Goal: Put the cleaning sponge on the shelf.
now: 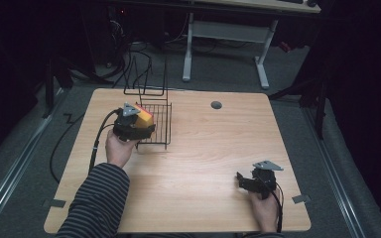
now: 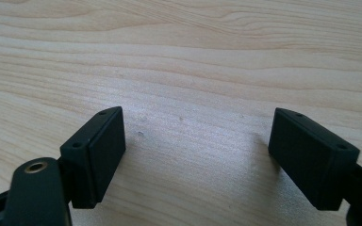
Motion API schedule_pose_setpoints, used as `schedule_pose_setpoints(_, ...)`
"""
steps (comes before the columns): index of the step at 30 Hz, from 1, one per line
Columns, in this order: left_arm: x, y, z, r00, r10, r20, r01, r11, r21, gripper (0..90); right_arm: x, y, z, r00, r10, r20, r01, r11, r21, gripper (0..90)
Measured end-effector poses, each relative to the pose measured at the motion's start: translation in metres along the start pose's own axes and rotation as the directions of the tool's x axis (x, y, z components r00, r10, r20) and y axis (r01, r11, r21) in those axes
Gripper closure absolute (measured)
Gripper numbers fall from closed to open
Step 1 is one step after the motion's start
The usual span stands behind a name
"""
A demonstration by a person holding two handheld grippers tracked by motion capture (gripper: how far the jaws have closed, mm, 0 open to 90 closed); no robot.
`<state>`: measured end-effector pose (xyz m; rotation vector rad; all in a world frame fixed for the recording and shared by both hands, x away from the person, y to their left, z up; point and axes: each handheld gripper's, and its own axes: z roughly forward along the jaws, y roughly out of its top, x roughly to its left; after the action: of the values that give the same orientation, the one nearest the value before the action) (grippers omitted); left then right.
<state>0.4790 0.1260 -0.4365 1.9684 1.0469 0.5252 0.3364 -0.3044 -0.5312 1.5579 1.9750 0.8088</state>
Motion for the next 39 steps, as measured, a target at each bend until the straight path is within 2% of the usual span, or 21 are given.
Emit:
schedule_pose_setpoints(7,0.002,-0.002,0.013,0.9998,-0.018,-0.014,0.018,0.9998,0.009,23.3,0.0,0.0,0.0,1.0,0.0,0.0,0.0,1.0,0.0,19.5)
schedule_pose_setpoints(18,-0.002,0.004,0.03,0.9998,-0.005,-0.022,0.006,0.9992,0.039,23.3,0.0,0.0,0.0,1.0,0.003,-0.001,-0.003,1.0,-0.001,19.5)
schedule_pose_setpoints(20,-0.001,0.003,0.033,0.9996,-0.017,-0.022,0.018,0.9989,0.043,23.3,0.0,0.0,0.0,1.0,0.002,0.0,-0.002,1.0,0.001,19.5)
schedule_pose_setpoints(24,0.0,-0.001,0.041,0.9994,-0.022,-0.027,0.024,0.9972,0.071,23.3,0.0,0.0,0.0,1.0,0.001,0.0,-0.001,1.0,-0.002,19.5)
schedule_pose_setpoints(39,0.002,-0.006,0.053,0.9987,-0.036,-0.037,0.039,0.9942,0.1,23.0,0.0,0.0,0.0,1.0,0.001,-0.001,-0.001,1.0,-0.002,19.5)
